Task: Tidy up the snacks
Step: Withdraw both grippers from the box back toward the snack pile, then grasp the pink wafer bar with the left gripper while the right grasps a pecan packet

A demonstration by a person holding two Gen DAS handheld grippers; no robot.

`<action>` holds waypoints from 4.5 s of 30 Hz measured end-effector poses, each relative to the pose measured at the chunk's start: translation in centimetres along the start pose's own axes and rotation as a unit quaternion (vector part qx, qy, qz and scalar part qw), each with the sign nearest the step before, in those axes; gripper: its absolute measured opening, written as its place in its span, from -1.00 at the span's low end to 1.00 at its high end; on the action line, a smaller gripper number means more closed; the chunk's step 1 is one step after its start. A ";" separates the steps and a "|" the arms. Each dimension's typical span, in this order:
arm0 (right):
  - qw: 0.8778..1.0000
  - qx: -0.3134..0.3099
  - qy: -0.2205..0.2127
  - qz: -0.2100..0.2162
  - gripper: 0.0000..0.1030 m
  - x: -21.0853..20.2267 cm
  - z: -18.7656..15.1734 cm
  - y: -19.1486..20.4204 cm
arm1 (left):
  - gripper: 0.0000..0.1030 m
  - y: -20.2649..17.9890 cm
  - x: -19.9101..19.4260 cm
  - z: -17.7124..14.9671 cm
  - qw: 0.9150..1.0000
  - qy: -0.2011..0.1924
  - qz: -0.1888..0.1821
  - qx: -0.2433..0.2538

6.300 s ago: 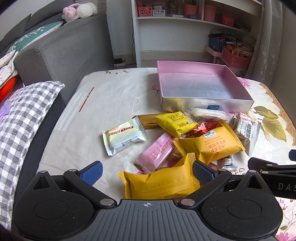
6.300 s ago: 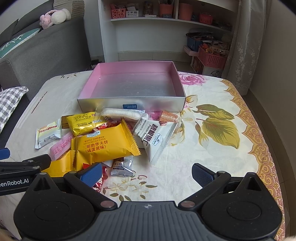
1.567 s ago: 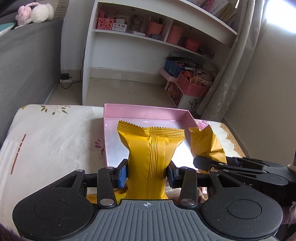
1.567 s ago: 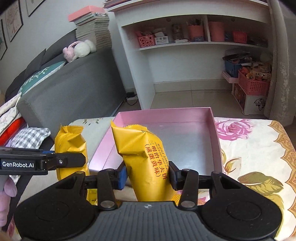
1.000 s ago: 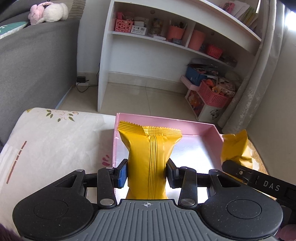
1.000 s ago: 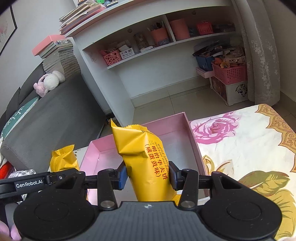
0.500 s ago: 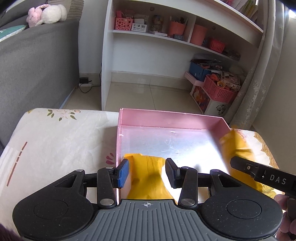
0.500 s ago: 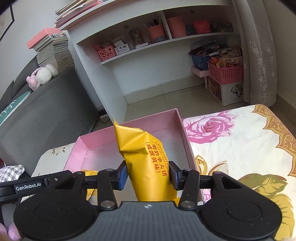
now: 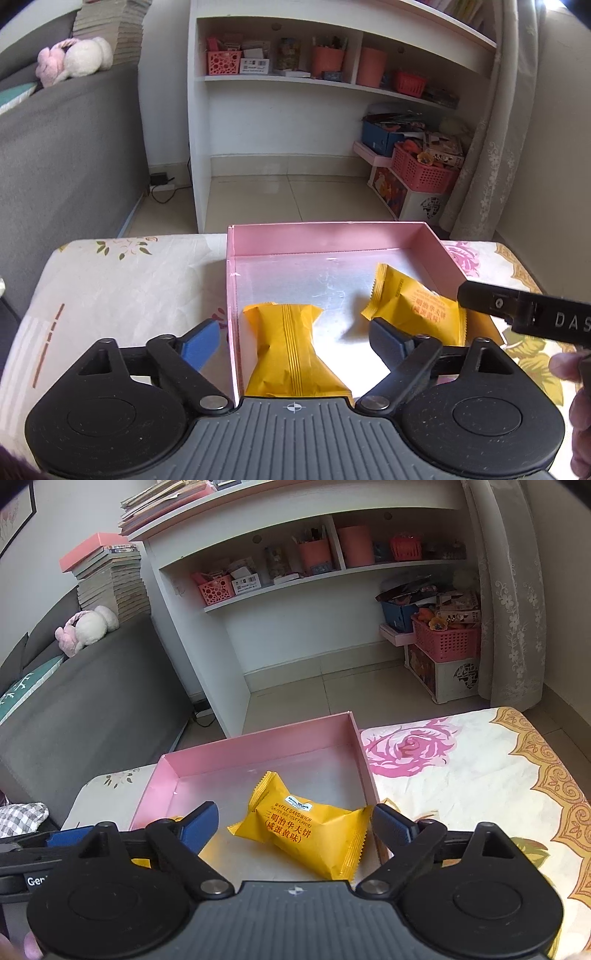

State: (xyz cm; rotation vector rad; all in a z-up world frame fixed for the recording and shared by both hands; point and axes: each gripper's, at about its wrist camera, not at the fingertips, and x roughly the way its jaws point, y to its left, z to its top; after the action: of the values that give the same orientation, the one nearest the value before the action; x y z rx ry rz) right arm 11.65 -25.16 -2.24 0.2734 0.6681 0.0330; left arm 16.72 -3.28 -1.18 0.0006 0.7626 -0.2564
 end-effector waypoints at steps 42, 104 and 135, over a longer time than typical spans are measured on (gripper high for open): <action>0.996 -0.075 0.049 0.007 0.83 -10.5 -2.8 2.8 | 0.95 -1.3 -9.9 -6.0 0.993 0.050 -0.005 0.107; 0.923 -0.224 0.243 0.198 0.45 -13.5 -20.5 7.1 | 0.80 3.5 -5.0 -14.2 0.984 0.013 -0.076 0.160; 0.952 -0.165 0.208 0.151 -0.19 -12.1 -16.0 4.9 | -0.43 4.7 -7.2 -13.0 0.988 0.088 -0.092 0.085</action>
State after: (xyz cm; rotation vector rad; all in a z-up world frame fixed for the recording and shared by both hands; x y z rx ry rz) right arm -7.43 -18.01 -5.65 0.0390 1.0199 0.5031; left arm 3.88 4.18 -6.12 0.1166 0.9148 -0.5009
